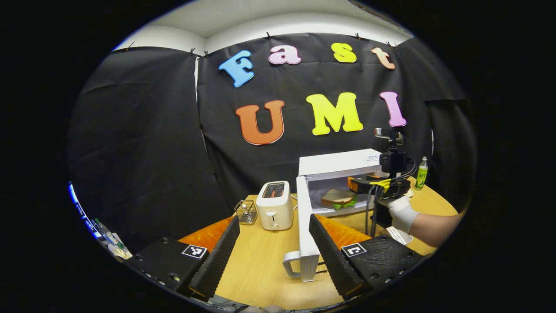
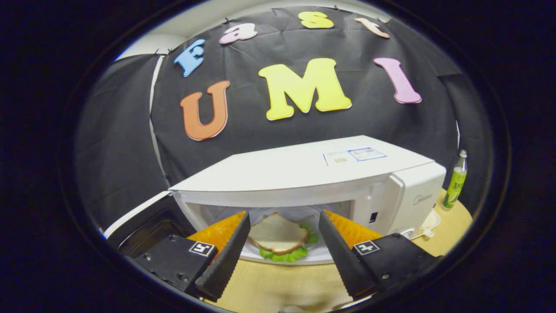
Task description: Open the microwave oven with the left hand, put the food in, and close the microwave oven.
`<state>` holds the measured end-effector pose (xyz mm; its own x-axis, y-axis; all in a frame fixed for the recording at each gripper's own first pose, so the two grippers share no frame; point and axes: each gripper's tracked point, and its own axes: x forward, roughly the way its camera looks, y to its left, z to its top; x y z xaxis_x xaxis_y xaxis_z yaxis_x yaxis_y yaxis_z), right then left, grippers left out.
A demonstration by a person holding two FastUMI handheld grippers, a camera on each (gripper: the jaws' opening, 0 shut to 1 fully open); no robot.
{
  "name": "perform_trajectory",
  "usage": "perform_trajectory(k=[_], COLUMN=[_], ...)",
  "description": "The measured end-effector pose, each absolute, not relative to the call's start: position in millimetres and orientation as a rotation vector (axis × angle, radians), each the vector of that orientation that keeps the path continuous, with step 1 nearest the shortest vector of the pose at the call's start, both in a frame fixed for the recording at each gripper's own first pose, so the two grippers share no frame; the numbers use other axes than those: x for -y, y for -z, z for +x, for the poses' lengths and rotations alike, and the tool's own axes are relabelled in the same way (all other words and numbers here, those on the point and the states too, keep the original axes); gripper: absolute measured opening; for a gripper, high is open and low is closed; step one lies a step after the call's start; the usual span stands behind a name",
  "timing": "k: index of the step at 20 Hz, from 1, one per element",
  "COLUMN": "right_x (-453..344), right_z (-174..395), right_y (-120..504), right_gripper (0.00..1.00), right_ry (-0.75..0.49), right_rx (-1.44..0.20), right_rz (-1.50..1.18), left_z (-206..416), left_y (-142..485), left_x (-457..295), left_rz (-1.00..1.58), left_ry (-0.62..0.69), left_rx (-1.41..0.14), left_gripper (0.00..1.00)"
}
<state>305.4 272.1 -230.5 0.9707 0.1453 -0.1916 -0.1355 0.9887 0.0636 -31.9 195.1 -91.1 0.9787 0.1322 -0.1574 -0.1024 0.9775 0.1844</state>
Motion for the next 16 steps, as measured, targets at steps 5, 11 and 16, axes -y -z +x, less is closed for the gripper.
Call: perform_trajectory(k=[5,11,16], right_x=[-249,-187,-140], right_z=[241,171,122], right_y=[180,104,49], right_gripper=[0.92,1.0,0.92], right_ry=[-0.206,-0.194,-0.148], right_rx=[-0.191,-0.149,-0.102], right_rz=[-0.022,-0.157,-0.162], left_z=[-36,-32,-25], left_y=[90,95,92], left_x=[-205,-215,-221], left_rz=[0.156,0.138,0.146], left_ry=[-0.12,-0.119,-0.113], left_rx=[-0.147,-0.115,-0.079], left_gripper=[0.97,0.96,0.96])
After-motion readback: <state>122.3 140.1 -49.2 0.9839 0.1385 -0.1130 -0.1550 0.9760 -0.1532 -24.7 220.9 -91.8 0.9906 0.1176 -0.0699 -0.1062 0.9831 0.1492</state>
